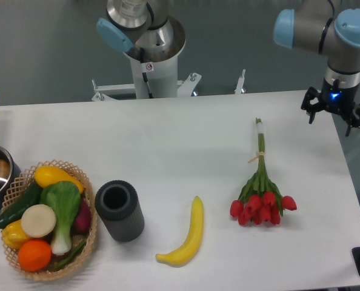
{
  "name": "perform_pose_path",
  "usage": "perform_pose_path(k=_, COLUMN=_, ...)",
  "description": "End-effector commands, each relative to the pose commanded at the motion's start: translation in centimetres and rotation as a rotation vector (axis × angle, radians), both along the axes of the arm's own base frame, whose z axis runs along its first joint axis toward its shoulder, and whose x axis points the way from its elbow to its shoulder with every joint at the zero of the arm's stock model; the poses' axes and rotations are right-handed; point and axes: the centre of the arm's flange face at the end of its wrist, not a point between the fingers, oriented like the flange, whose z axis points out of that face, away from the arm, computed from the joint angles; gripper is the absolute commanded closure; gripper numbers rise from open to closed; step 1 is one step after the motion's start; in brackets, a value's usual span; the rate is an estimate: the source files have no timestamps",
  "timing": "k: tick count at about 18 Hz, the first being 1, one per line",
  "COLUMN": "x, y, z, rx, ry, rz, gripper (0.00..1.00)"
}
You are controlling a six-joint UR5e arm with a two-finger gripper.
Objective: Pick up the flowers from the table
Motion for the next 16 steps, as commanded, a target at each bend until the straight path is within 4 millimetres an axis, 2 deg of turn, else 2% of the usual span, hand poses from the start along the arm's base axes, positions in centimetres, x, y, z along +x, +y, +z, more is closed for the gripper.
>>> perform_pose_path(k=4, x=-0.2, y=0.0, z=0.1, rx=-0.007, ry=0.002, rz=0.0, gripper=0.0)
perform_pose_path(k=10, x=0.3, y=0.7, z=-1.1, rx=-0.006, ry=-0.023, rz=0.01, gripper=0.0)
perform_pose_path(k=13, x=0.8, y=0.6, z=-2.1, rx=0.015, ry=-0.048, rz=0.05, gripper=0.0)
perform_pose_path(k=16, x=1.3, y=1.4, z=-2.9, rx=0.108, ry=-0.086, rz=0.136, gripper=0.0)
